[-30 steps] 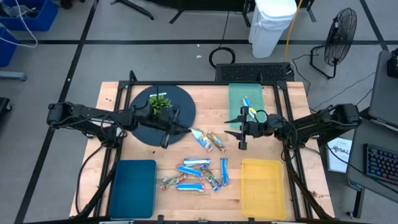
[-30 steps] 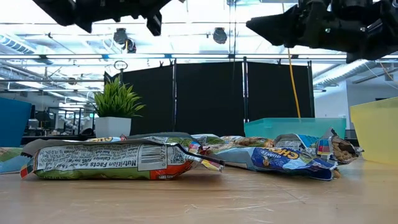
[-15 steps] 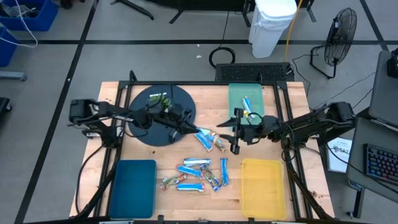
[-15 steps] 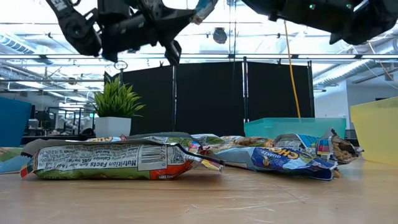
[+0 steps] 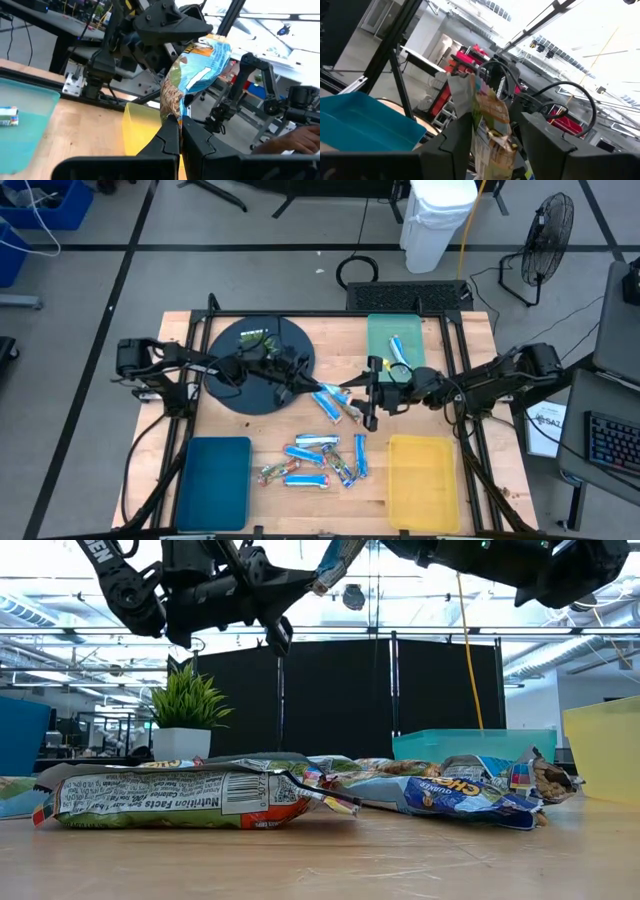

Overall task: Pick and place Granola Bars by type
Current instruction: Put the yellow granola bar into the green bin

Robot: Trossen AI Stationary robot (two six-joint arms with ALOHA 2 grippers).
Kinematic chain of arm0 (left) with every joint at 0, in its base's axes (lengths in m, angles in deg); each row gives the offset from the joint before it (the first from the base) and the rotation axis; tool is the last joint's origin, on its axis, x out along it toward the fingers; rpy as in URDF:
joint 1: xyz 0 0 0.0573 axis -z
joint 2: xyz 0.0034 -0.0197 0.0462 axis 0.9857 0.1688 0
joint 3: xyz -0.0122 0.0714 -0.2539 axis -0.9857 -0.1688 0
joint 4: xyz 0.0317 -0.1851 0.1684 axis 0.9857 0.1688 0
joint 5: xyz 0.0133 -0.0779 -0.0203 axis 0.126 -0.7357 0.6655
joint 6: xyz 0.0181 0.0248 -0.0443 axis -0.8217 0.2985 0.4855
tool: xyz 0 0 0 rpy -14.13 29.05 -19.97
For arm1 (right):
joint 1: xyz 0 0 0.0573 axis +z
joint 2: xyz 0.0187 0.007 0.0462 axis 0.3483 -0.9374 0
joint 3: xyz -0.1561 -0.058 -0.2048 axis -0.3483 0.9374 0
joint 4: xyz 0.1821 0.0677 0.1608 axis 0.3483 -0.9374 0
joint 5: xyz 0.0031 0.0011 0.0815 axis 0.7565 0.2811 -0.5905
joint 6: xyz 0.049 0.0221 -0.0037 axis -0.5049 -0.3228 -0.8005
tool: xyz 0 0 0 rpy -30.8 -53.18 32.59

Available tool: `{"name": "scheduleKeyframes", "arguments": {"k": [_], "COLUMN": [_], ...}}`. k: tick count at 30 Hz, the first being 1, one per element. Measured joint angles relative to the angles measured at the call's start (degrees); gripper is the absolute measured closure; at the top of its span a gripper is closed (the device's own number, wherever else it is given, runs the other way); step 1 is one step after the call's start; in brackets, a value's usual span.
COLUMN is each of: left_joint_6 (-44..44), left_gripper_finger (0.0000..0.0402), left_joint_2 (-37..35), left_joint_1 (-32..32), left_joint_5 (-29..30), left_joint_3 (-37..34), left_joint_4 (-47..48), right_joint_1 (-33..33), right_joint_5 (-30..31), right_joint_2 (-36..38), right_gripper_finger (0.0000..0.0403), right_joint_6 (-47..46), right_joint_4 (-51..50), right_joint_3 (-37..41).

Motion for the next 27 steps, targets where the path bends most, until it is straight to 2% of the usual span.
{"name": "scheduleKeyframes", "arguments": {"k": [7, 10, 13, 14, 22, 24, 27], "left_joint_6": [-0.17, -0.51, -0.49, -0.50, -1.75, -0.49, 4.82], "left_gripper_finger": [0.0398, 0.0393, 0.0381, 0.0379, 0.0394, 0.0387, 0.0361], "left_joint_2": [-0.02, -0.02, -0.02, -0.01, -0.02, -0.02, -1.25], "left_joint_1": [0.01, 0.09, 0.09, 0.10, -0.01, -0.70, -2.95], "left_joint_5": [-0.24, -0.24, -0.24, -0.24, -0.22, -0.76, -5.21], "left_joint_3": [0.00, 0.00, 0.00, 0.00, 0.00, 0.00, -0.01], "left_joint_4": [-0.01, -0.01, -0.07, -0.07, -0.14, -0.16, -0.38], "right_joint_1": [0.00, 0.00, 0.00, 0.00, 0.00, 0.00, -0.03], "right_joint_5": [0.09, 0.09, 0.07, 0.08, 0.09, 0.15, 0.38], "right_joint_2": [0.00, 0.00, 0.02, 0.02, 0.02, 0.02, 0.02], "right_gripper_finger": [0.0261, 0.0302, 0.0373, 0.0383, 0.0393, 0.0393, 0.0394], "right_joint_6": [-0.02, 0.02, 0.54, 0.86, 0.18, 0.09, -0.34], "right_joint_4": [-1.12, -1.71, -3.48, -3.91, -4.72, -4.98, -5.53], "right_joint_3": [0.04, 0.04, 0.04, 0.04, 0.05, 0.04, 0.08]}}
